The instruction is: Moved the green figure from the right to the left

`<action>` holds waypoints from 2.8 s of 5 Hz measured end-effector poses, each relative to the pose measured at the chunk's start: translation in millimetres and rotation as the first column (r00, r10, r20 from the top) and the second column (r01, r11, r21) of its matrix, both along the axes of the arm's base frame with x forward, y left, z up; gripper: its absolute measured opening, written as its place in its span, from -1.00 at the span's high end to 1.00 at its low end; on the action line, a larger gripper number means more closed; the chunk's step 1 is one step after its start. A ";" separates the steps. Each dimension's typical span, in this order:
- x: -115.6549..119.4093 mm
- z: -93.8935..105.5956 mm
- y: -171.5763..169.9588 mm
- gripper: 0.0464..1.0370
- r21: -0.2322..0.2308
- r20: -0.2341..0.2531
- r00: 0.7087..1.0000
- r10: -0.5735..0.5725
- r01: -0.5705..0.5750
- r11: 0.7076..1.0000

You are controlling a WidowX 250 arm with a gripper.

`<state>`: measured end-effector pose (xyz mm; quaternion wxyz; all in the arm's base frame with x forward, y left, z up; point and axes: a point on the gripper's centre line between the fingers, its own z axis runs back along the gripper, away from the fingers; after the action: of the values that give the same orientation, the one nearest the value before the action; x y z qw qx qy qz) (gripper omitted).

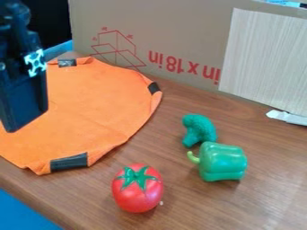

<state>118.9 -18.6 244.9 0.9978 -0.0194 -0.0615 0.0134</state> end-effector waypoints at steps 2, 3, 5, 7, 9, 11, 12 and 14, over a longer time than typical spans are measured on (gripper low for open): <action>31.8 -49.5 9.1 -0.93 0.108 -0.035 0.998 0.051 -0.047 0.993; 77.1 -87.5 19.9 -0.93 0.135 -0.034 0.998 0.053 -0.048 0.990; 135.2 -136.6 6.6 -0.93 0.170 0.005 1.000 -0.026 0.025 0.985; 175.9 -145.1 -9.1 -0.93 0.136 0.089 0.994 -0.065 0.052 0.989; 201.4 -154.8 -16.4 -0.93 0.138 0.106 0.993 -0.050 0.035 0.990; 216.2 -163.6 -23.2 -0.93 0.102 0.183 0.980 -0.071 0.053 0.993; 220.0 -163.9 -22.6 -0.93 0.090 0.217 0.974 -0.065 0.046 0.995; 225.4 -179.4 -21.5 -0.93 0.102 0.194 0.980 -0.045 0.026 0.994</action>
<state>344.3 -40.1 65.5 0.9867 0.0278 -0.1599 -0.0094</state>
